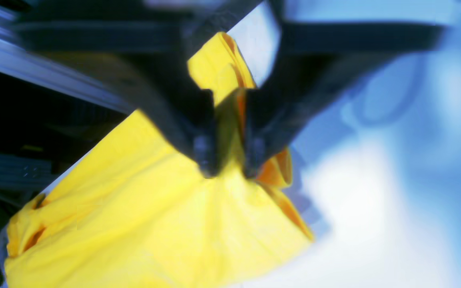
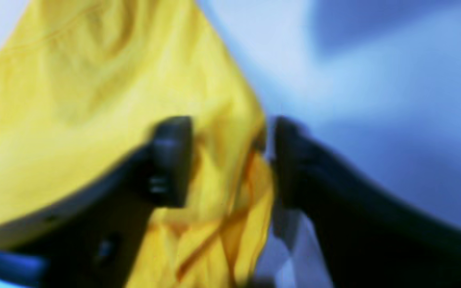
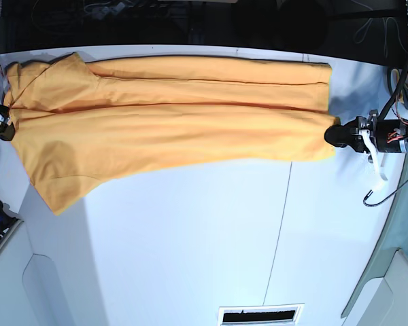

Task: Layout the t-shirt on the table in an organized manner, then fold the t-shirt properly
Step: 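Fold the shirt edge over again with both grippers into a long strip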

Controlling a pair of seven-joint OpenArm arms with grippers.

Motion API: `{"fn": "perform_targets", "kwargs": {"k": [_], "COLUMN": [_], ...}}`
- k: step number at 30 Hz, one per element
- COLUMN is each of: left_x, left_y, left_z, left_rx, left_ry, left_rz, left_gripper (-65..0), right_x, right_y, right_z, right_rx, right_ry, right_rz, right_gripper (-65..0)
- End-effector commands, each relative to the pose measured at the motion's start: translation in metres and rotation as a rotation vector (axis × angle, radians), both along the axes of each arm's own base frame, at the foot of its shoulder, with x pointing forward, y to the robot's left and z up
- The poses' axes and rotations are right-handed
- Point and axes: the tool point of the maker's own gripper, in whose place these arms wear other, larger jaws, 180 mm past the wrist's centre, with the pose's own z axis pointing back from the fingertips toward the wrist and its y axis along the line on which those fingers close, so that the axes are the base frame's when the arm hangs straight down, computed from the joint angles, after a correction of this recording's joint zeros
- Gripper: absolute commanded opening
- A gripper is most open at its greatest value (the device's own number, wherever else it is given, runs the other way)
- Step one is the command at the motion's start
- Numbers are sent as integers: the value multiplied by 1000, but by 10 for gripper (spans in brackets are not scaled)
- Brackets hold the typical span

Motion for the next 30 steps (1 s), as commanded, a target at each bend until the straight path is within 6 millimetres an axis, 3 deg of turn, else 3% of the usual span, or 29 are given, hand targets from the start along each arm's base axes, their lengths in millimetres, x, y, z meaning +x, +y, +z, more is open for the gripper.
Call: {"fn": "perform_targets", "kwargs": {"k": [1,3,9,13,16,19,26,30], "left_x": [12,13,24,34,43,46,44,39], "left_y": [7,8,21,32,39,48,48,27], "left_z": [15,15,16,9,5,-8,-34,-37], "left_rx": [4,5,66,159,211,244,160,88], "left_ry": [-53,-54,-112,-170,-213,-197,-99,-55], "left_rz": [4,6,36,49,64,94,207,197], "left_gripper": [-421,-365,-361,-252,-233,-233,-232,-233], "right_x": [19,34,89,123,145,155,136,134], "right_y": [-15,-22,-24,-20,-9,1,34,71], "right_z": [28,43,91,103,90,65,-4,-18], "right_rx": [-28,-32,-57,-56,-65,-89,-45,18], "right_ry": [-92,-155,-293,-319,-285,-236,-87,-74], "right_rz": [-18,-49,-68,-89,-69,-37,-5,85], "right_gripper": [-284,-284,-284,-284,-284,-284,-284,-286]}}
